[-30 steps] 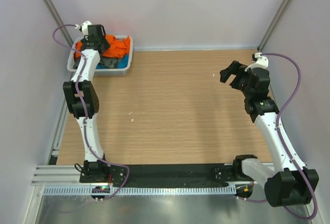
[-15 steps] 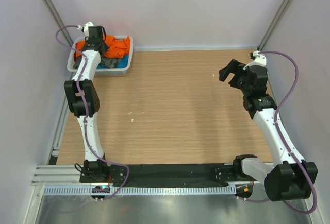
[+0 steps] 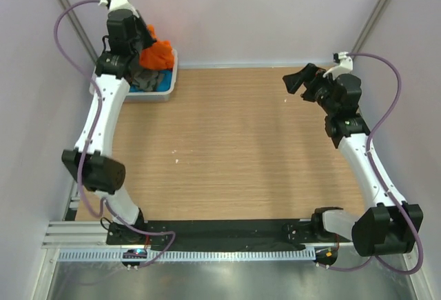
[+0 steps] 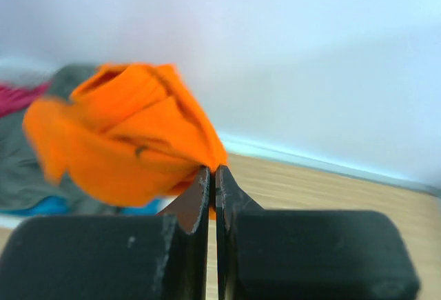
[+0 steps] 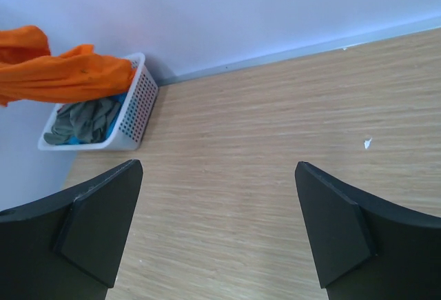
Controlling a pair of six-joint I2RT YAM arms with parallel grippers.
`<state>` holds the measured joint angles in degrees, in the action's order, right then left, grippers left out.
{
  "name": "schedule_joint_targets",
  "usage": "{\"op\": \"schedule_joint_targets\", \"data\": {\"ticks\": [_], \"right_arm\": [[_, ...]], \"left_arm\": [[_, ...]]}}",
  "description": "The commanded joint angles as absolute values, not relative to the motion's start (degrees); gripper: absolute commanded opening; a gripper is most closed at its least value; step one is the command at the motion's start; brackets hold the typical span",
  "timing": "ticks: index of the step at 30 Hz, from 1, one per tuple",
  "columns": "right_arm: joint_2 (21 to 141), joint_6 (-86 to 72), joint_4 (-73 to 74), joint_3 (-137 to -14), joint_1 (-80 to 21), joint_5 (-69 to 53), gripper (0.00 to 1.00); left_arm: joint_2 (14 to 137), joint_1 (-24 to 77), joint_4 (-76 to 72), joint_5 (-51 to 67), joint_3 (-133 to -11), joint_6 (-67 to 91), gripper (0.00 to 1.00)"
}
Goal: Fold and stack the t-shirts
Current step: Grab the tshirt from the pile, then move the tshirt to the center of the board
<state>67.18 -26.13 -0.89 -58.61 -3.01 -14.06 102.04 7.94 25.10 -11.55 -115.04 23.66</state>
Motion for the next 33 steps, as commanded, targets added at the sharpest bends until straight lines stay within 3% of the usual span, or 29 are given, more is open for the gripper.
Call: {"op": "schedule_joint_targets", "data": {"ticks": [1,9,15,24,30,33], "right_arm": [[66.10,-28.91,-3.79,-62.66,-3.16,-13.65,1.00],[61.36,-30.14,17.28,-65.74,-3.25,2.17,1.00],[56.34,-30.41,22.67,-60.92,-3.16,1.85,1.00],[54.67,-29.44,23.12,-57.31,-3.16,-2.01,1.00],[55.28,-29.97,21.27,-53.79,-3.16,-6.59,1.00],[55.46,-29.27,22.14,-52.47,-3.16,-5.98,1.00]], "left_arm": [[91.07,16.49,23.12,-6.61,-111.90,20.83,0.00],[78.15,29.52,25.75,-3.60,-102.69,25.22,0.00],[74.71,38.75,26.54,-3.69,-90.72,28.21,0.00],[80.23,40.25,22.86,-0.53,-78.05,31.47,0.00],[94.01,46.32,23.81,-0.81,-83.49,27.07,0.00],[96.59,47.54,25.13,4.04,-82.10,28.30,0.12]]}}
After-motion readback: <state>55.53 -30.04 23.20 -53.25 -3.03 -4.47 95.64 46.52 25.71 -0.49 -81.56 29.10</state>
